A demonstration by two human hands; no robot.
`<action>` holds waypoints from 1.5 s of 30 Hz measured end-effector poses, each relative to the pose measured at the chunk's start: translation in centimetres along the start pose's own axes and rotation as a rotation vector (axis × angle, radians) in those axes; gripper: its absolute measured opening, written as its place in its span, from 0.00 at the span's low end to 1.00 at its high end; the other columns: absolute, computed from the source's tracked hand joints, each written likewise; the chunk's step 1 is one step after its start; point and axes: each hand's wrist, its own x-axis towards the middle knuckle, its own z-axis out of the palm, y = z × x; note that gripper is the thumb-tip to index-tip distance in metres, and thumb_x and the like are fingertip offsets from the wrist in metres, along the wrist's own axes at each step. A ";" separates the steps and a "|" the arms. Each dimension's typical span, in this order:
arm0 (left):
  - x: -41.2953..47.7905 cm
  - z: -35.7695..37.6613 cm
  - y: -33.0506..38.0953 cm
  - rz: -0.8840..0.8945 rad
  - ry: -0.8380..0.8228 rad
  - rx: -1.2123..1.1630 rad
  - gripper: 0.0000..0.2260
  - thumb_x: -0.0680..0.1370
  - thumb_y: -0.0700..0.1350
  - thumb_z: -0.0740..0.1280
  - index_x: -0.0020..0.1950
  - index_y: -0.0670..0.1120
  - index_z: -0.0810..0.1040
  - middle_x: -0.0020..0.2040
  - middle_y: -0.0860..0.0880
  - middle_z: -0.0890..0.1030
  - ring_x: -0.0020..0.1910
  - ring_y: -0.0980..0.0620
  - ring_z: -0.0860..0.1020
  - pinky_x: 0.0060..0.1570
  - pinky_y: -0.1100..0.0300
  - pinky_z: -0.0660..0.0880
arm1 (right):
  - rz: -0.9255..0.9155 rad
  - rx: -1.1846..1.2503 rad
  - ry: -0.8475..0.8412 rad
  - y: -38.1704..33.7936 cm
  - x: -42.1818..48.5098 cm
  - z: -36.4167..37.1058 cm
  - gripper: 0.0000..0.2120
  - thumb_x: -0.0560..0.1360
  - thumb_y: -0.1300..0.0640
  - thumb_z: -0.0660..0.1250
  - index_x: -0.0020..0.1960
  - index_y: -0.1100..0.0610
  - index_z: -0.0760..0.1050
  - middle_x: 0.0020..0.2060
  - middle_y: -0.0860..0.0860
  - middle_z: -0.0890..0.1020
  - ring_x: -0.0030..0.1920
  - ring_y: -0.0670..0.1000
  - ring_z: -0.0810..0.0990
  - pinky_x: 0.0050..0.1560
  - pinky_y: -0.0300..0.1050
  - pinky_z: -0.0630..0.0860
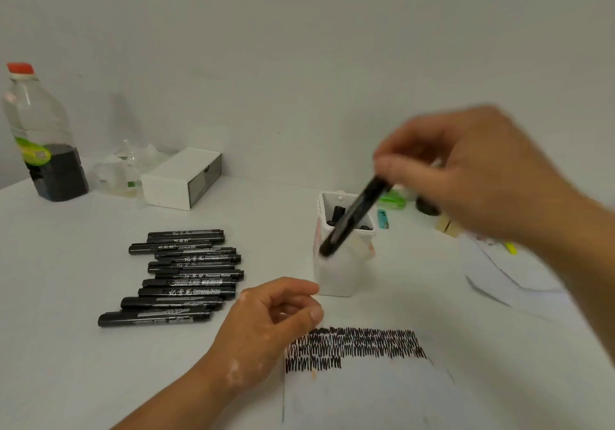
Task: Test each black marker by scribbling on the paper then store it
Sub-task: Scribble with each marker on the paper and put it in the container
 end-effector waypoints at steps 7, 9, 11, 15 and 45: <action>0.1 -0.4 -0.7 -0.011 0.040 0.172 0.05 0.74 0.49 0.75 0.48 0.58 0.84 0.42 0.50 0.85 0.41 0.49 0.83 0.45 0.61 0.80 | 0.040 -0.232 0.093 1.8 6.0 -2.7 0.05 0.75 0.44 0.72 0.47 0.44 0.82 0.38 0.40 0.83 0.39 0.38 0.80 0.37 0.34 0.69; 0.0 -0.4 -0.8 -0.009 0.037 0.193 0.04 0.73 0.49 0.75 0.47 0.58 0.85 0.41 0.49 0.85 0.41 0.49 0.83 0.45 0.61 0.80 | 0.074 -0.294 0.044 2.7 6.6 -2.0 0.04 0.75 0.45 0.72 0.46 0.44 0.82 0.38 0.40 0.82 0.40 0.39 0.79 0.37 0.35 0.68; 0.1 -0.4 -0.8 -0.006 0.044 0.206 0.04 0.73 0.48 0.75 0.45 0.58 0.85 0.41 0.49 0.85 0.40 0.49 0.83 0.44 0.60 0.80 | 0.093 -0.336 -0.002 3.7 6.9 -1.1 0.03 0.75 0.46 0.71 0.45 0.44 0.82 0.39 0.41 0.82 0.41 0.42 0.80 0.37 0.37 0.69; 0.1 -0.5 -1.1 0.004 0.034 0.236 0.04 0.74 0.48 0.75 0.45 0.58 0.85 0.41 0.50 0.85 0.40 0.49 0.83 0.44 0.58 0.81 | 0.124 -0.360 -0.068 5.3 6.8 1.1 0.04 0.75 0.47 0.71 0.46 0.46 0.83 0.40 0.42 0.83 0.42 0.44 0.81 0.38 0.37 0.72; 0.3 -0.7 -2.0 0.027 -0.017 0.297 0.02 0.74 0.48 0.75 0.46 0.55 0.85 0.38 0.49 0.84 0.36 0.54 0.80 0.41 0.61 0.79 | 0.216 -0.263 -0.252 8.2 4.7 8.0 0.11 0.76 0.45 0.72 0.40 0.49 0.85 0.33 0.43 0.82 0.37 0.46 0.80 0.36 0.40 0.74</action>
